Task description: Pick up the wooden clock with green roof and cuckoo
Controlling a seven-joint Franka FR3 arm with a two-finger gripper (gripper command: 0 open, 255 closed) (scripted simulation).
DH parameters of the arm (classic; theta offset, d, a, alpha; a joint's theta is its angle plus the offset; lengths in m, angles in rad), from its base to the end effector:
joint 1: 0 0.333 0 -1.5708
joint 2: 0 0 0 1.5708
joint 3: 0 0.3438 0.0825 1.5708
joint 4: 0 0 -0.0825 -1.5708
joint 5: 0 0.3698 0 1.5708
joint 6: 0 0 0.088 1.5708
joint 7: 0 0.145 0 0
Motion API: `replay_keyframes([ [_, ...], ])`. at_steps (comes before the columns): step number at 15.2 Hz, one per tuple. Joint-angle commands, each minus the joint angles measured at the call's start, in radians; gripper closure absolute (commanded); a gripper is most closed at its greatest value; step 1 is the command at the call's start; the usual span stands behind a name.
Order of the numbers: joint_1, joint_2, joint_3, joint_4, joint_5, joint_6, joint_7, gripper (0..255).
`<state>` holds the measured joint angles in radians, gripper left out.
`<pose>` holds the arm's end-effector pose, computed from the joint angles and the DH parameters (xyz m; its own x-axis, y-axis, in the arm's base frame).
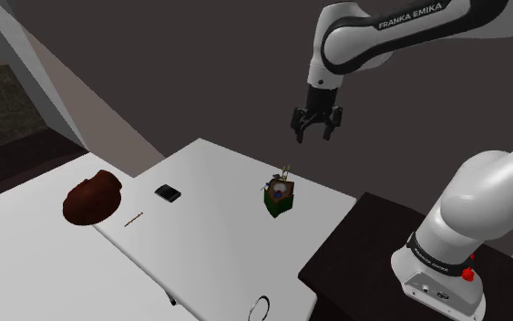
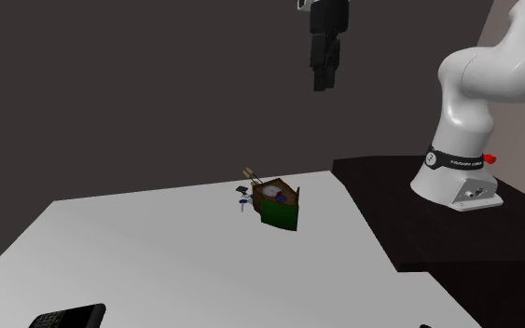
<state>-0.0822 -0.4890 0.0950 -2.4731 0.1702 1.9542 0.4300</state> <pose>0.3675 0.0233 0.4545 0.8789 -0.4708 -0.0770 -0.4763 -0.8750 -0.0867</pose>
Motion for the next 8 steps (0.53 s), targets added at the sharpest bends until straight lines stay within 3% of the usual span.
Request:
replay_keyframes([
  [1, -0.013, 0.071, 0.019, 0.003, 0.001, 0.070, 0.056, 0],
  [8, -0.054, 0.321, 0.064, 0.028, -0.027, 0.290, 0.252, 0],
])
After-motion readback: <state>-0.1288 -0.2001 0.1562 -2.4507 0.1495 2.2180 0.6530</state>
